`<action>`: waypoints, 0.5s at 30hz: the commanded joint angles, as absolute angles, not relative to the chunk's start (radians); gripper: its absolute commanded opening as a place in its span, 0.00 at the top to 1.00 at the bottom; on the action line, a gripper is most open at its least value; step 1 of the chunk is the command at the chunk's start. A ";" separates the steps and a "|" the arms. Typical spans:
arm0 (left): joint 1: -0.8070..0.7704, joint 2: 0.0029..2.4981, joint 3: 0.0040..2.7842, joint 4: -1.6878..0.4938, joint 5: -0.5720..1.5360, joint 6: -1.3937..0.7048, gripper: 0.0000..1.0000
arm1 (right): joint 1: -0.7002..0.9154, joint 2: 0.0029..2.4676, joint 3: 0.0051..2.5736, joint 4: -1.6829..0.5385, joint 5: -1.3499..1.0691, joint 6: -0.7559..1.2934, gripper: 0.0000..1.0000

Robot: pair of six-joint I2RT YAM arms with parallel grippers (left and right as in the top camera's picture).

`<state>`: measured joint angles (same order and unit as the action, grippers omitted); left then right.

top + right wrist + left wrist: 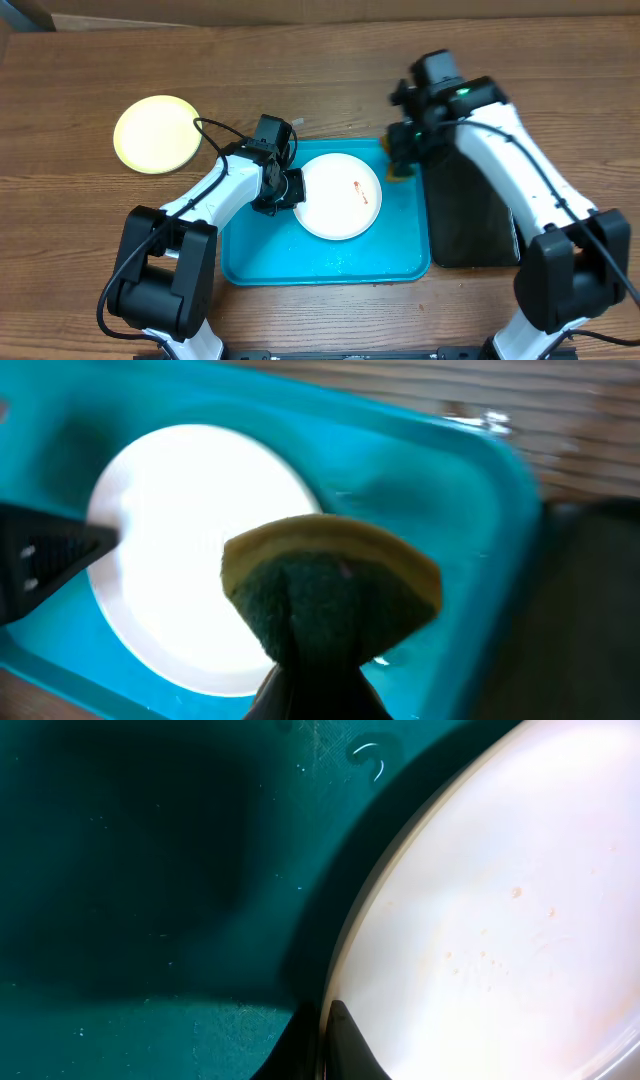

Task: Clean dirty plates on tray and stack at the side
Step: 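Scrub the white plate with the sponge in the right gripper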

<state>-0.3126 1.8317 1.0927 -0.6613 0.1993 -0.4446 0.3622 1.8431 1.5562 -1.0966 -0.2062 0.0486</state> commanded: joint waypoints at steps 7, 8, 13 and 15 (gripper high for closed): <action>-0.315 1.850 1.089 -0.661 0.211 -0.450 0.96 | 0.616 1.845 1.548 -1.047 0.266 0.160 0.96; -0.315 1.850 1.089 -0.661 0.211 -0.450 0.96 | 0.627 1.853 1.542 -1.044 0.291 0.162 0.96; -0.315 1.850 1.089 -0.662 0.211 -0.450 0.96 | 0.646 1.901 1.478 -0.972 0.321 0.161 0.96; -0.315 1.850 1.089 -0.661 0.211 -0.450 0.96 | 0.646 1.933 1.457 -0.935 0.316 0.161 0.96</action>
